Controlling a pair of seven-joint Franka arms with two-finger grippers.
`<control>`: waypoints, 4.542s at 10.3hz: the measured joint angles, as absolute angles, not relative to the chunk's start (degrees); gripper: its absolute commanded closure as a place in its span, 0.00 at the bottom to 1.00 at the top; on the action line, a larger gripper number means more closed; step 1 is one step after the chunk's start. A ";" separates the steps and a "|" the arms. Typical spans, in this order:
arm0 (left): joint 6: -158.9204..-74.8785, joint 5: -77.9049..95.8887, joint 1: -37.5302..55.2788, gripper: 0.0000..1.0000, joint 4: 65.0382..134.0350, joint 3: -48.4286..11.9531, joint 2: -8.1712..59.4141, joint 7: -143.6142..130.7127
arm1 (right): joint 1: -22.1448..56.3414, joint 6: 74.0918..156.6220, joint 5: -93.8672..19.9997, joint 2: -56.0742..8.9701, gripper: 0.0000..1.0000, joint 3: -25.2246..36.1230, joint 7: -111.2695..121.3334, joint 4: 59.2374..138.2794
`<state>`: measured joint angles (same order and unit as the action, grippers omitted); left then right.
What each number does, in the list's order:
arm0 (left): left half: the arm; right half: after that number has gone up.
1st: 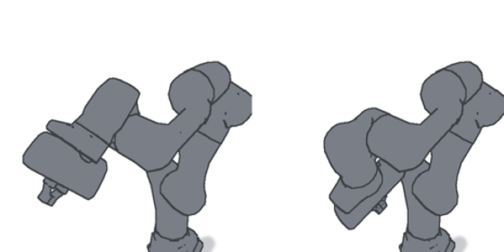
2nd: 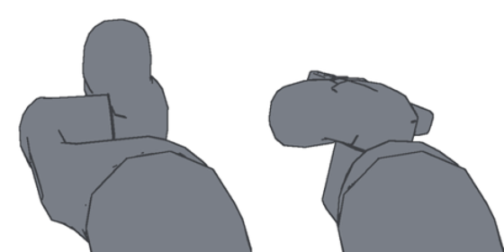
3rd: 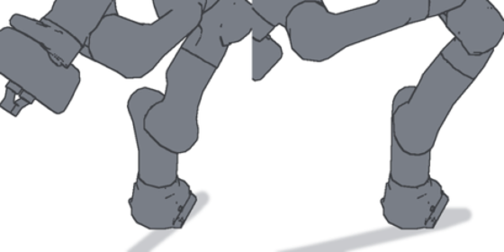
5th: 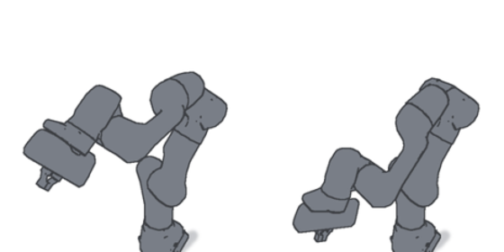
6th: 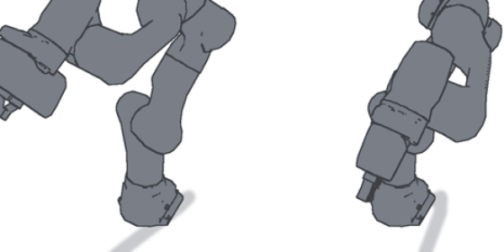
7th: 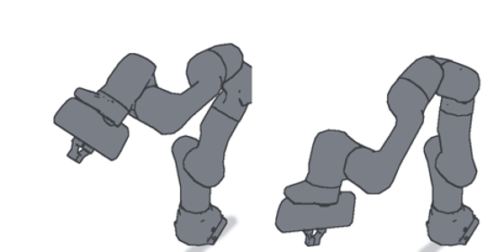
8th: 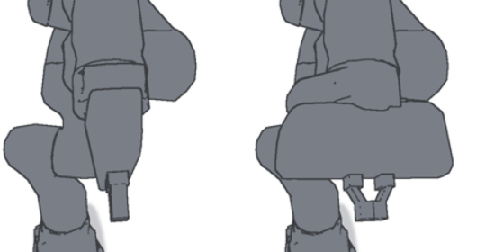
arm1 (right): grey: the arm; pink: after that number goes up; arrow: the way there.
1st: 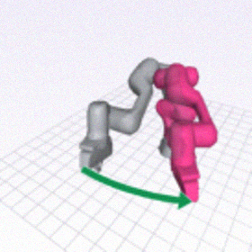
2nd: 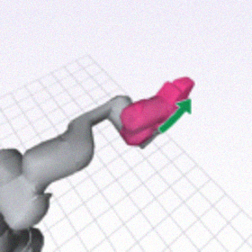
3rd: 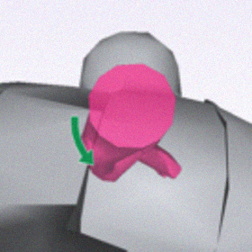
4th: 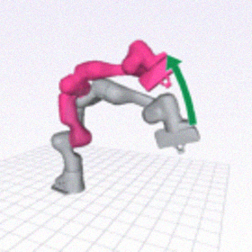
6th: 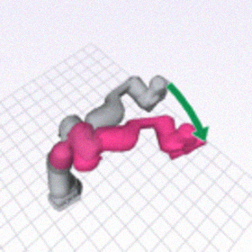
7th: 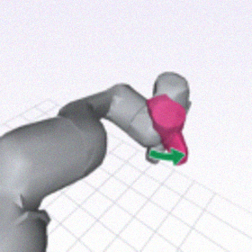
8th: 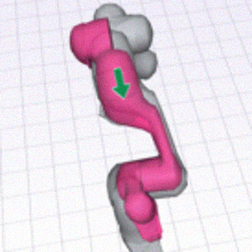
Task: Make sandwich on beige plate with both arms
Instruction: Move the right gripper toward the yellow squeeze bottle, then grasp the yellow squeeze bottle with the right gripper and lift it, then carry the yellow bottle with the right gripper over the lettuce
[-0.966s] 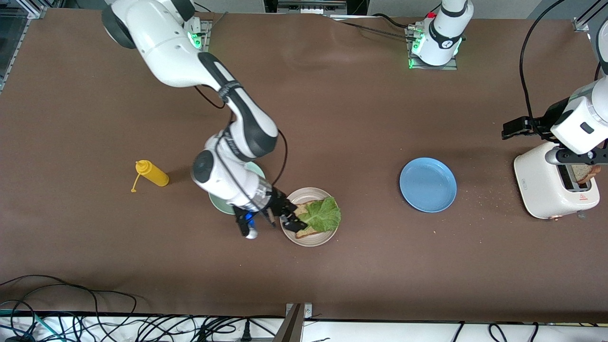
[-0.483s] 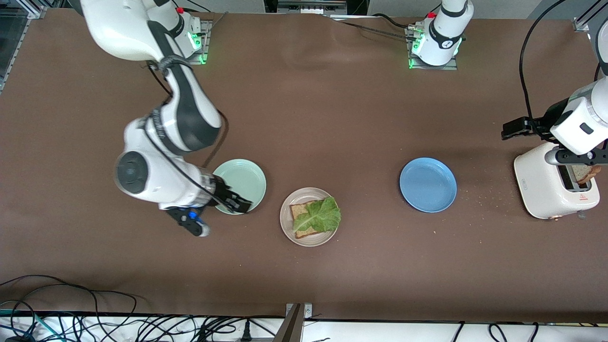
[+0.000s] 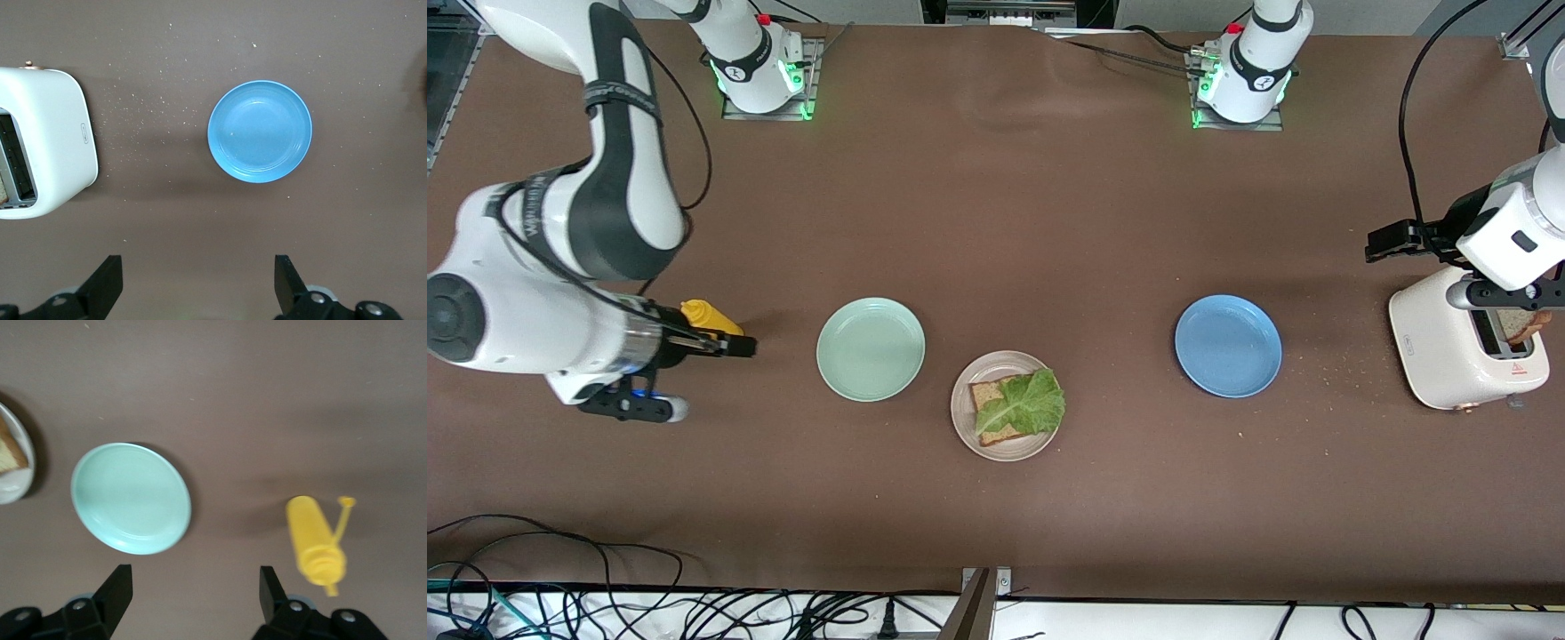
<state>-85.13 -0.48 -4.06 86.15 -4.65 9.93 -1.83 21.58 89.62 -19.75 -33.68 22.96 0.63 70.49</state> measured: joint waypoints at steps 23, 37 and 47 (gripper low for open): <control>-85.18 -0.48 -4.00 0.00 86.15 -4.65 9.97 -1.83 | 16.37 109.61 -63.95 -36.35 0.23 33.71 129.88 109.98; -85.20 -0.48 -3.97 0.00 86.15 -4.65 9.98 -1.83 | 41.46 127.08 -36.13 -36.45 1.00 31.40 81.12 95.40; -85.20 -0.48 -3.97 0.00 86.15 -4.64 10.02 -1.83 | 58.06 111.85 8.12 -52.38 1.00 30.95 28.82 71.25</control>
<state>-85.20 -0.48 -3.97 86.15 -4.64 10.02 -1.83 58.06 111.85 8.12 -52.38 30.95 28.82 71.25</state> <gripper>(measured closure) 0.000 0.890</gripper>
